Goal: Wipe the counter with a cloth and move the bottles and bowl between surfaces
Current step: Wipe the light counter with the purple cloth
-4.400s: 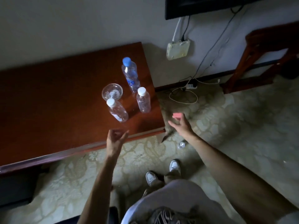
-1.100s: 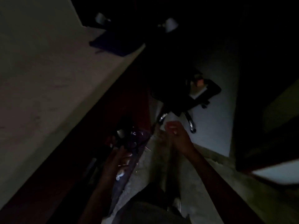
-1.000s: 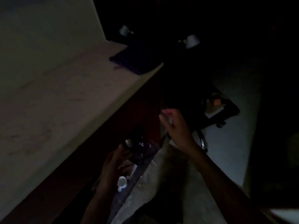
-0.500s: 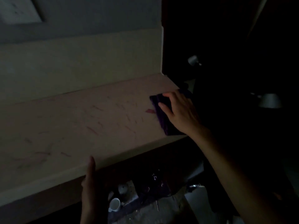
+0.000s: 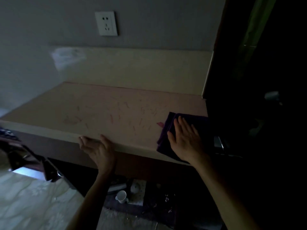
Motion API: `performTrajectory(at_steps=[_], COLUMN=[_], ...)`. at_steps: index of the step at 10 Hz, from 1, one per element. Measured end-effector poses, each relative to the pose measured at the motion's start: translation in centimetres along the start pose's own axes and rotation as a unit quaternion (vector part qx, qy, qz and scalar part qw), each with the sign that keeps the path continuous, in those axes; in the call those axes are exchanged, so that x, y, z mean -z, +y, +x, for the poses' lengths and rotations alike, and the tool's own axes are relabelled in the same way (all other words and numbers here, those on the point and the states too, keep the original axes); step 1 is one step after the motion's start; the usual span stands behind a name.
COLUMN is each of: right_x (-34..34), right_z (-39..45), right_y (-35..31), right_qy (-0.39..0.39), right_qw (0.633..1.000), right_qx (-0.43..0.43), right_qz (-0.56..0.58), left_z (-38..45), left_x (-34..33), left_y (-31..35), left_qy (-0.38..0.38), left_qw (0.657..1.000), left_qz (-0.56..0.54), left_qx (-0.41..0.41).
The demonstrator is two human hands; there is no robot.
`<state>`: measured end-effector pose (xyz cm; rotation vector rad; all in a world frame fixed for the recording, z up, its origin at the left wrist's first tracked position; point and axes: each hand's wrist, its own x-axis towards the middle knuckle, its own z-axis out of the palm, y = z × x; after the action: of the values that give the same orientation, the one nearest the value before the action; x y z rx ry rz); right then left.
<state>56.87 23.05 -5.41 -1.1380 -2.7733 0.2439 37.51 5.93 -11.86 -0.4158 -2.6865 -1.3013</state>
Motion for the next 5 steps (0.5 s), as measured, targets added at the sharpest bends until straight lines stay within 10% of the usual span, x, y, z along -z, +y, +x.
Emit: performTrajectory(at_steps=[5], right_x=[-0.7], right_z=[13.8], right_y=[-1.6], right_qy=[-0.026], right_qw=[0.996], right_qx=[0.084], right_qz=[0.014], left_z=[3.5], left_x=[-2.9], left_y=[-6.8], left_qy=[-0.014], left_qw=[0.997], left_qz=[-0.080], left_qx=[0.004])
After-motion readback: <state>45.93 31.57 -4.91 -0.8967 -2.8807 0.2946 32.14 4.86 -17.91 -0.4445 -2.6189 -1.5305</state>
